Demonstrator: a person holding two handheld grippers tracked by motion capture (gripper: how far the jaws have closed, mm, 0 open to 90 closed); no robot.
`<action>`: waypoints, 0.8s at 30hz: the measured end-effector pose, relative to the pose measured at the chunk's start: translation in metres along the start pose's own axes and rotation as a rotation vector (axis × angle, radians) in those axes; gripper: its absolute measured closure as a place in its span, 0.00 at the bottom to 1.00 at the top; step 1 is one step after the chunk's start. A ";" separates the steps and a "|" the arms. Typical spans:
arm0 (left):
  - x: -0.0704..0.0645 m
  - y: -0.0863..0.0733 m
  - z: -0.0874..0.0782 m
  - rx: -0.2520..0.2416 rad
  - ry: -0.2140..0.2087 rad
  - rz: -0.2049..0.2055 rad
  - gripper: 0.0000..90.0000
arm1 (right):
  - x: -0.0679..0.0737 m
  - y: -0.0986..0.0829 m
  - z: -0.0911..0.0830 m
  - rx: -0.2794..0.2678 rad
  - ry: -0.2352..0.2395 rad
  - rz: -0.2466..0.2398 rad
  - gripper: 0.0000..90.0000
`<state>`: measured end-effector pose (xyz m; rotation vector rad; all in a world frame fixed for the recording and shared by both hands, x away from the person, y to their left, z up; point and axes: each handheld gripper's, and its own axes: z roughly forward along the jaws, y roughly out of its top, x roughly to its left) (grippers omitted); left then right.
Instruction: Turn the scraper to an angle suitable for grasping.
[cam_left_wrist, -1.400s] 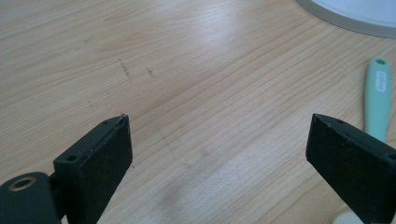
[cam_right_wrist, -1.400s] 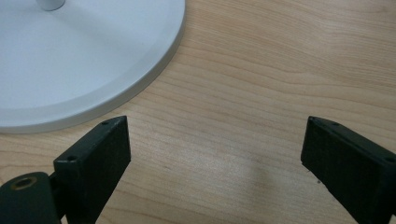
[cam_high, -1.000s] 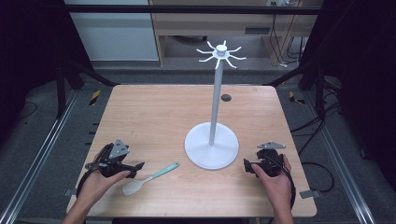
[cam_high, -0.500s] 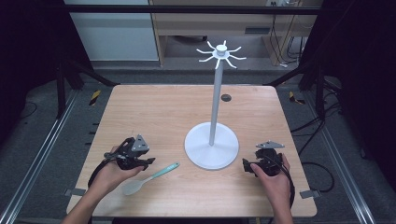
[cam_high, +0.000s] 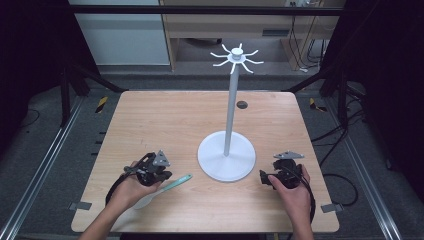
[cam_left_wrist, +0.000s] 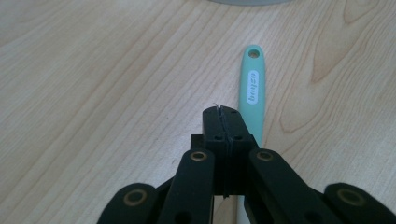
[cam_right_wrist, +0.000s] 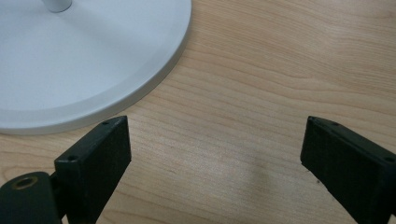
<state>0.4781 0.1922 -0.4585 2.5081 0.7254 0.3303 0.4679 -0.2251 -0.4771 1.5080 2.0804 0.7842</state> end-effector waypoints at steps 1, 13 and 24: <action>-0.001 0.000 0.002 -0.005 -0.003 -0.008 1.00 | 0.000 0.000 0.000 0.002 0.001 -0.001 0.10; -0.005 0.005 0.020 0.014 0.004 -0.009 1.00 | 0.000 0.000 0.000 0.002 0.003 -0.001 0.10; -0.011 0.003 0.018 0.027 -0.034 0.016 1.00 | 0.001 0.000 0.001 0.007 0.003 -0.005 0.10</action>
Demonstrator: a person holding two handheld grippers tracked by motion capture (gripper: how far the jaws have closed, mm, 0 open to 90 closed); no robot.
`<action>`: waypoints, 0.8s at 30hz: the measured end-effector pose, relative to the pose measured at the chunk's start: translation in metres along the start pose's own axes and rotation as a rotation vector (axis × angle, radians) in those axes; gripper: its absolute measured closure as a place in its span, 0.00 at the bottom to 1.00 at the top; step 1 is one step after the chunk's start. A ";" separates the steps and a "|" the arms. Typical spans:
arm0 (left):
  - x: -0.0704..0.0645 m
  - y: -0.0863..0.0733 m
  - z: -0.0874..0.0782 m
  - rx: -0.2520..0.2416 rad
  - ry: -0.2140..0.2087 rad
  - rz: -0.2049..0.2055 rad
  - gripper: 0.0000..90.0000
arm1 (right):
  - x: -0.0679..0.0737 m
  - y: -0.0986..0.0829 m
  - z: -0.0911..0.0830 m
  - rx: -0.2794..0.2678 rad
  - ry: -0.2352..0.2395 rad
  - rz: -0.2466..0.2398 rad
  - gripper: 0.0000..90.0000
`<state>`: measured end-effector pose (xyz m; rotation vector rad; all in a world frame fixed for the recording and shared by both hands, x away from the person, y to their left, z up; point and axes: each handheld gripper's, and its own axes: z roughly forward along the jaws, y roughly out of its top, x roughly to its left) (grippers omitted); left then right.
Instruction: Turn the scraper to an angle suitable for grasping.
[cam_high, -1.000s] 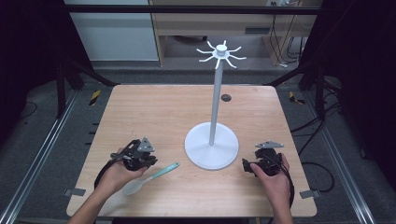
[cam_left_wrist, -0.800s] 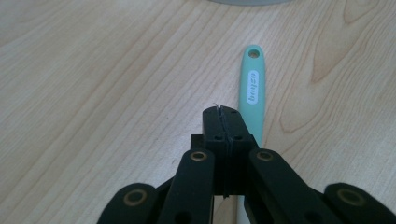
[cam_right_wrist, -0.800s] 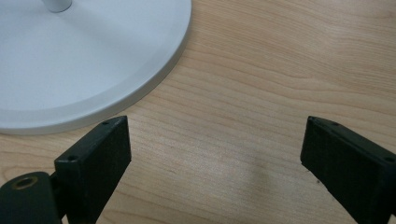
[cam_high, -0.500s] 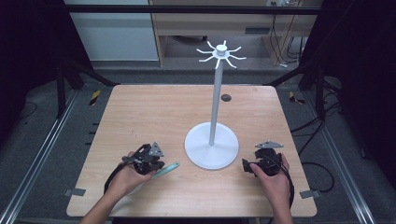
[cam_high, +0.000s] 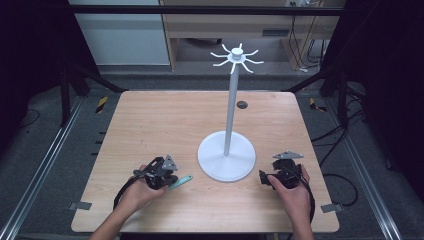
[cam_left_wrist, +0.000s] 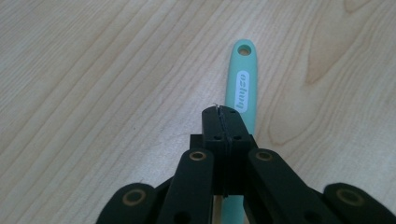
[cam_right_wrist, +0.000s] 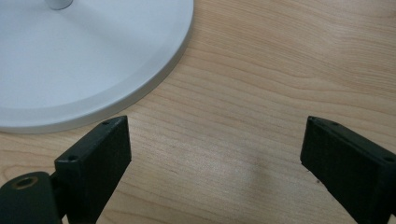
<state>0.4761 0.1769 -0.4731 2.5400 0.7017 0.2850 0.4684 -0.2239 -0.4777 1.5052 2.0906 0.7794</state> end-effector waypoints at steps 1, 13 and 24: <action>-0.001 0.000 0.000 0.005 -0.001 0.008 1.00 | 0.000 0.000 0.000 0.001 0.001 -0.001 0.10; -0.010 0.016 -0.008 0.028 -0.006 0.069 1.00 | 0.000 0.000 0.000 0.000 0.000 0.006 0.10; -0.014 0.037 -0.009 0.105 -0.018 0.110 0.87 | -0.001 0.001 0.000 -0.001 0.004 0.005 0.10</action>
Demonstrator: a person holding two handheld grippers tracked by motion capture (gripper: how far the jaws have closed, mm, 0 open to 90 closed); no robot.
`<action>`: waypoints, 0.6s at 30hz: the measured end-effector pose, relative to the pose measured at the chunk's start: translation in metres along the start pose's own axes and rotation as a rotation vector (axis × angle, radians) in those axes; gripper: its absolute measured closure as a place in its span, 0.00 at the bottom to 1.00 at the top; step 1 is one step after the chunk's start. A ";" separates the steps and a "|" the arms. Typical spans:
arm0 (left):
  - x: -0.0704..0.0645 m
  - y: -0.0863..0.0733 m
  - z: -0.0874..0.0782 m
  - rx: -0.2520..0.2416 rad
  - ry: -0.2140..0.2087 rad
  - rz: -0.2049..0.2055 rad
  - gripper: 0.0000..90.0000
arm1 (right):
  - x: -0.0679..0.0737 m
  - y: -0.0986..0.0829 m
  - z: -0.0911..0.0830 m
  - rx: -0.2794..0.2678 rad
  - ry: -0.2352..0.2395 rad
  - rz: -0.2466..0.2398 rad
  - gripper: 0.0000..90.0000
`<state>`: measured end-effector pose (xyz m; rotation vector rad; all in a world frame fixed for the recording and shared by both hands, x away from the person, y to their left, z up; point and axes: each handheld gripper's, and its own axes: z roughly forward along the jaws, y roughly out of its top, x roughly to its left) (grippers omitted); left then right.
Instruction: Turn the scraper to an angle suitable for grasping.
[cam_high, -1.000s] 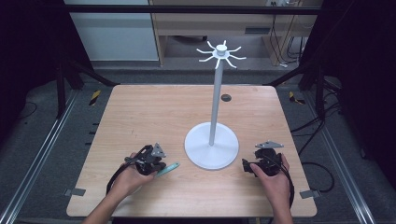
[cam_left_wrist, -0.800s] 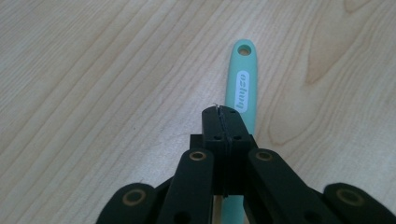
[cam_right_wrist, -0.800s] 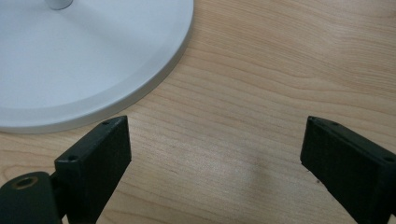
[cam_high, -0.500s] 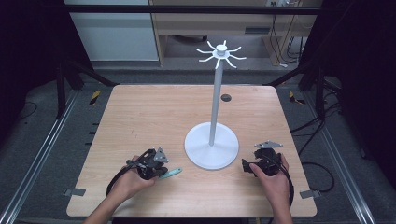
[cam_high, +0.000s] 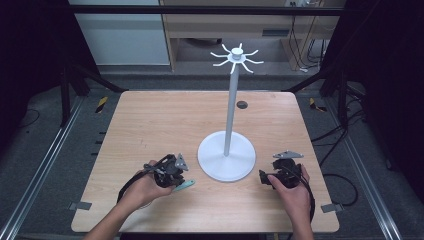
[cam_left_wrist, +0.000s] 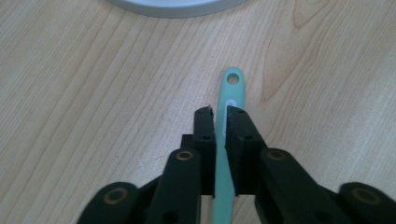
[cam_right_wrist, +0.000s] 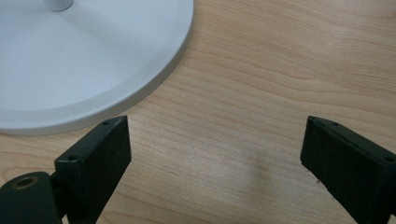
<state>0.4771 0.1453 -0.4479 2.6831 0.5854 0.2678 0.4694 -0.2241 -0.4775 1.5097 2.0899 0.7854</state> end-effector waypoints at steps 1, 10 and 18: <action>0.000 0.003 0.000 0.016 0.009 0.000 0.83 | 0.000 0.000 0.000 0.000 0.000 0.000 0.10; -0.001 0.011 0.007 0.059 -0.006 0.000 0.64 | 0.000 0.000 0.000 -0.002 0.000 -0.002 0.10; -0.004 0.013 0.015 0.099 -0.034 0.003 0.66 | 0.000 0.000 0.000 -0.002 0.000 -0.003 0.10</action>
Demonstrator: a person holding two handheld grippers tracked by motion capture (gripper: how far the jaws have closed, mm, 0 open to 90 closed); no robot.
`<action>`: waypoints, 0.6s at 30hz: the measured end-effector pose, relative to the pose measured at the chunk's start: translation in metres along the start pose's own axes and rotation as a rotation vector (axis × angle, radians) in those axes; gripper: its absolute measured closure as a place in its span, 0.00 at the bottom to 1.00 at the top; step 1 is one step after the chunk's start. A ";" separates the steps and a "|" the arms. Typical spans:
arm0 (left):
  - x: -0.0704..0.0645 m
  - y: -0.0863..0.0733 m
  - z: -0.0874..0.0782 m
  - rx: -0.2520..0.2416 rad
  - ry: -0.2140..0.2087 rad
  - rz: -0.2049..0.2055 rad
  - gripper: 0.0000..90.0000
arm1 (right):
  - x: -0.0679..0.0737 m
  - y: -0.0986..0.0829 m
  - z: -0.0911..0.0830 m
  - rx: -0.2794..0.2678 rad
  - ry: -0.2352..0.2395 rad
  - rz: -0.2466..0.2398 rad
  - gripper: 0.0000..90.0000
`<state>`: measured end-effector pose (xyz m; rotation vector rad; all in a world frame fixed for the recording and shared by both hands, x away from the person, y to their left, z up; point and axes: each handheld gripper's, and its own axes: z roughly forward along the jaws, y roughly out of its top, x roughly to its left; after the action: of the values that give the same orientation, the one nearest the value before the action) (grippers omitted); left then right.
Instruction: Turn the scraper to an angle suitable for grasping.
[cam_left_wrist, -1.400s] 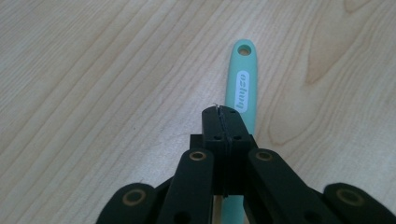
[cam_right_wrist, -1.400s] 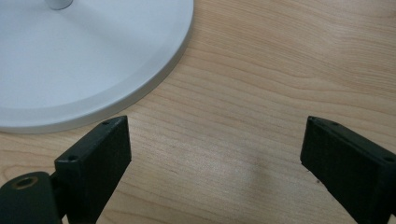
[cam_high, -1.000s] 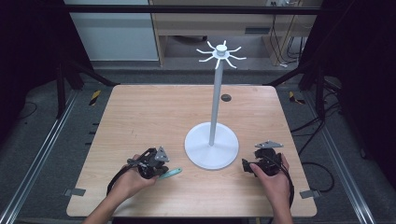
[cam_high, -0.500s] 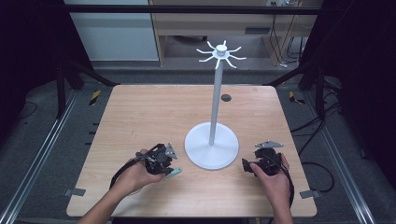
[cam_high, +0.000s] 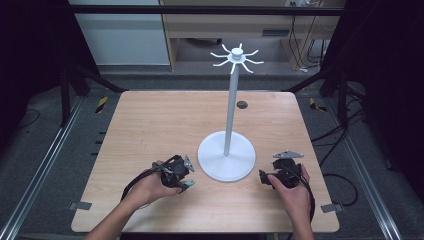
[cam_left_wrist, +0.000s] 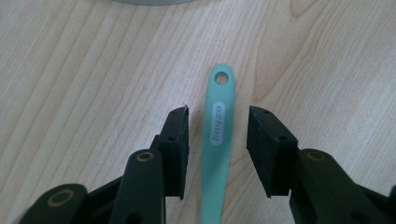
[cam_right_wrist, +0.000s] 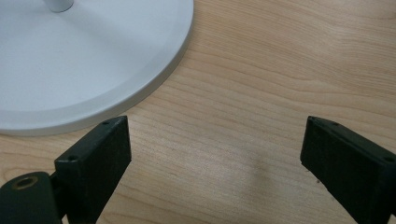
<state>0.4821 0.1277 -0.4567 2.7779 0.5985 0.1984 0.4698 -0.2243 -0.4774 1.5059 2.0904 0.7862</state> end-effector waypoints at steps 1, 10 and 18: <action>0.000 0.000 0.001 0.004 -0.003 -0.002 0.67 | 0.000 0.000 0.000 0.001 0.000 0.000 0.10; 0.003 0.002 0.006 0.018 -0.018 -0.013 0.71 | 0.000 0.000 0.000 -0.001 0.001 0.002 0.10; 0.003 0.004 0.008 0.034 -0.029 -0.011 0.75 | 0.000 0.000 0.000 0.000 0.001 0.004 0.10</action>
<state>0.4874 0.1234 -0.4625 2.8042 0.6160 0.1468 0.4696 -0.2243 -0.4772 1.5104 2.0883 0.7889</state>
